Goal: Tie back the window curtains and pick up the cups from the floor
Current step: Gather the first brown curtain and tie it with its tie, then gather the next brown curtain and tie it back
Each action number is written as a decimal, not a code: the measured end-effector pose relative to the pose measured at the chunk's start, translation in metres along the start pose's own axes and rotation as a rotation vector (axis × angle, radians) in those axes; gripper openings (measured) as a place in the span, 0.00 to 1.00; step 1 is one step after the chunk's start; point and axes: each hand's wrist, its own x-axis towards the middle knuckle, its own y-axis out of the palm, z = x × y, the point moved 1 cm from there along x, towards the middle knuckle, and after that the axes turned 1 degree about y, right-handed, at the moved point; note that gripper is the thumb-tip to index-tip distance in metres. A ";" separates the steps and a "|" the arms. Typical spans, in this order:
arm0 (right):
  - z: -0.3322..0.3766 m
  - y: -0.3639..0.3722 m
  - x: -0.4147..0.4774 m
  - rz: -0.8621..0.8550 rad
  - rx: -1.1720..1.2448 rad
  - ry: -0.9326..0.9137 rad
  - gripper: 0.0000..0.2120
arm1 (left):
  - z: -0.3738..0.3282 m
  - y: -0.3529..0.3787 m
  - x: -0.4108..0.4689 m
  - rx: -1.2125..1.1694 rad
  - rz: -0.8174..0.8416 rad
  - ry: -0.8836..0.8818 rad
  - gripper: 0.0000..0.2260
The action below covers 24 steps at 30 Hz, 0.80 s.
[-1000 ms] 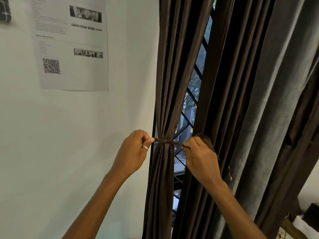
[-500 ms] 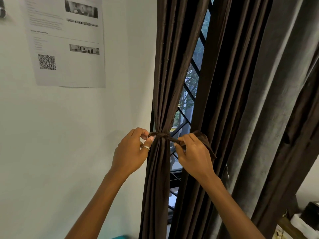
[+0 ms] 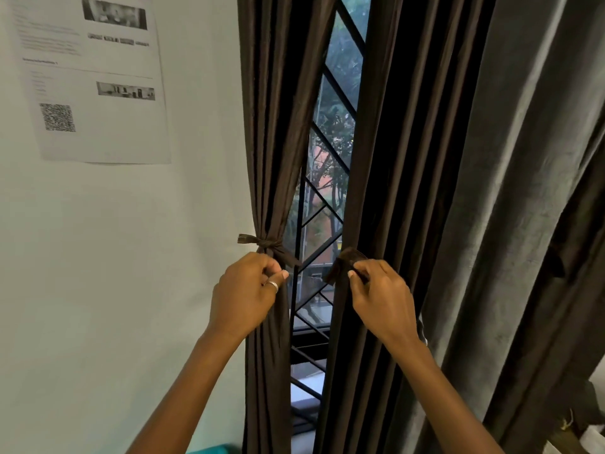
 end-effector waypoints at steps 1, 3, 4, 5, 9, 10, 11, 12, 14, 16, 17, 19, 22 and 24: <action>-0.007 -0.002 0.005 0.003 0.006 0.015 0.09 | -0.005 0.006 -0.001 0.007 0.022 -0.002 0.06; -0.017 -0.001 0.016 0.017 0.024 0.033 0.10 | -0.016 0.019 -0.005 0.030 0.058 -0.002 0.06; -0.020 0.000 0.021 0.027 0.027 0.037 0.11 | -0.021 0.026 -0.006 0.038 0.069 -0.003 0.06; -0.022 0.002 0.026 0.038 0.026 0.044 0.12 | -0.026 0.031 -0.008 0.041 0.079 -0.010 0.06; -0.025 0.009 0.038 0.055 -0.004 0.093 0.17 | -0.044 0.045 -0.018 0.069 0.104 -0.012 0.08; -0.026 0.011 0.040 0.060 -0.009 0.103 0.18 | -0.047 0.046 -0.022 0.079 0.103 -0.014 0.08; -0.026 0.012 0.041 0.072 -0.007 0.114 0.19 | -0.050 0.047 -0.025 0.086 0.100 -0.025 0.09; -0.027 0.014 0.043 0.085 0.002 0.126 0.20 | -0.052 0.047 -0.029 0.087 0.097 -0.043 0.09; -0.030 0.017 0.047 0.118 0.040 0.168 0.20 | -0.056 0.046 -0.036 0.081 0.103 -0.082 0.09; -0.033 0.019 0.051 0.183 0.092 0.208 0.18 | -0.059 0.046 -0.040 0.064 0.124 -0.113 0.08; -0.033 0.020 0.052 0.225 0.120 0.213 0.16 | -0.061 0.046 -0.040 0.048 0.134 -0.127 0.07; -0.030 0.020 0.048 0.276 0.160 0.193 0.13 | -0.065 0.047 -0.039 -0.006 0.126 -0.140 0.08; -0.020 0.020 0.035 0.260 0.217 0.119 0.11 | -0.077 0.051 -0.030 -0.086 0.068 -0.139 0.11; -0.013 0.019 0.025 0.230 0.261 0.077 0.09 | -0.085 0.054 -0.020 -0.089 0.041 -0.147 0.13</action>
